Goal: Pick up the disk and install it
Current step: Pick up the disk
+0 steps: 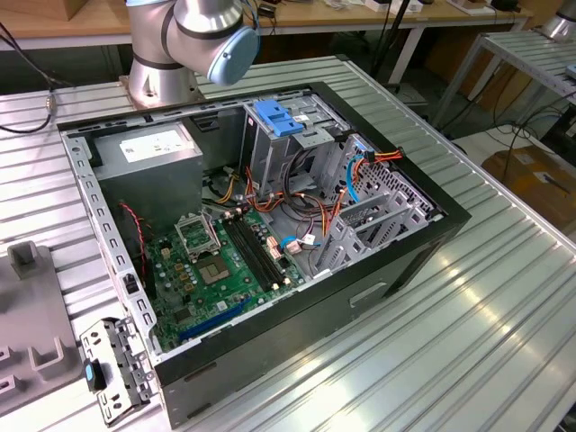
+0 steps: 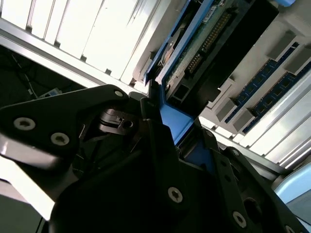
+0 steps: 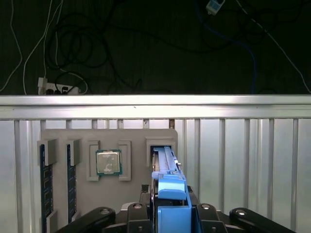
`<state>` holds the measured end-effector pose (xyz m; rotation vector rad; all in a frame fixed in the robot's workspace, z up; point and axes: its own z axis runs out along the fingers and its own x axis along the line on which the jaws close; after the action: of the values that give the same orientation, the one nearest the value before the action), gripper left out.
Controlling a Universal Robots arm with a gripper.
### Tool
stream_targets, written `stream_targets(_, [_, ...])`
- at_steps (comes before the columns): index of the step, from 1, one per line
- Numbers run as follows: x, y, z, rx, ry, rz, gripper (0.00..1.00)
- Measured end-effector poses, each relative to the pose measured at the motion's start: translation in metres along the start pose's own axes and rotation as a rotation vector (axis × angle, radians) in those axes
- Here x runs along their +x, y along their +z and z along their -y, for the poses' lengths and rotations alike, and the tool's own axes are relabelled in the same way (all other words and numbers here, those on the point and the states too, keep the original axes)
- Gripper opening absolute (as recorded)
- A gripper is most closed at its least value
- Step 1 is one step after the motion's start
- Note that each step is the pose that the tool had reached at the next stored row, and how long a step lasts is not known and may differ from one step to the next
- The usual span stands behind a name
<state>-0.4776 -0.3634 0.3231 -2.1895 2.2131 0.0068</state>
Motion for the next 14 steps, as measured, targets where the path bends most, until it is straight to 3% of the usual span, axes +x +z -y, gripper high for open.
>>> stream_targets(11, [-0.0006, -0.0253, 0.0005, 0.0001, 0.0, -0.001, 0.37])
stream_targets(14, [-0.0006, -0.0256, 0.0004, 0.0002, 0.0, -0.001, 0.37])
